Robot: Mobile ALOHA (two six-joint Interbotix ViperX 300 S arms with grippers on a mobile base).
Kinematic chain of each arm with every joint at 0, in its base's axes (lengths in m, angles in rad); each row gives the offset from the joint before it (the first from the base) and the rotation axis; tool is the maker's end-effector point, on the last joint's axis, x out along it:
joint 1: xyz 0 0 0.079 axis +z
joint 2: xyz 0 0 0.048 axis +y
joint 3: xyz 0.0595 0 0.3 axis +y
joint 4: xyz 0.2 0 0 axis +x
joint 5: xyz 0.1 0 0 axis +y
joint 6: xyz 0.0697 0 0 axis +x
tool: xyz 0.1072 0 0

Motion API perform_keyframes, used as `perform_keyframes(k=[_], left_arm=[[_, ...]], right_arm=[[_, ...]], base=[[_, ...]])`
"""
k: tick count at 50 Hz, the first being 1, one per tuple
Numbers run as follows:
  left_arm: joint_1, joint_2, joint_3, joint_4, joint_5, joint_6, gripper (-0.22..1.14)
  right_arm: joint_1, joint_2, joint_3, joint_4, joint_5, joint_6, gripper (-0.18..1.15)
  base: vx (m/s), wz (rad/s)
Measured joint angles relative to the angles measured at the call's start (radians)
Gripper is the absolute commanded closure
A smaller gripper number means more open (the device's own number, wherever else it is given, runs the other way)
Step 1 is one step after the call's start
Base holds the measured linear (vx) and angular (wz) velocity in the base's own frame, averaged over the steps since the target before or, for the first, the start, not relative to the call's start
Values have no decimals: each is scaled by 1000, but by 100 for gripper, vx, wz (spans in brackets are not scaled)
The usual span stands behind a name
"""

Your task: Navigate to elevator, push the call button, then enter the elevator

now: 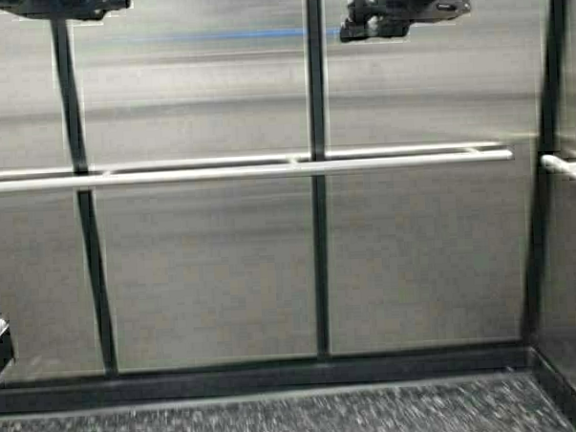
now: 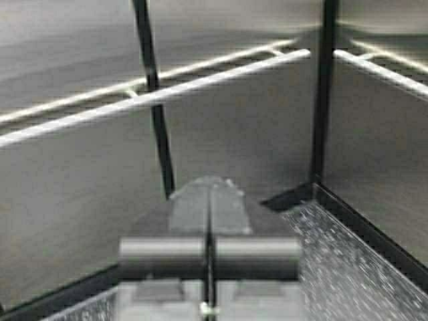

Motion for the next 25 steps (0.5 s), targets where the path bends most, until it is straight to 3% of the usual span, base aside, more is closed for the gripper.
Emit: perform_keyframes(k=[15, 25], left_arm=[[-11, -23, 2, 3, 0, -23, 89], [-21, -21, 3, 2, 0, -25, 89]], right_arm=[[61, 0, 32, 0, -2, -2, 91], [87, -2, 32, 0, -2, -2, 91]], base=[[42, 14], [35, 35]])
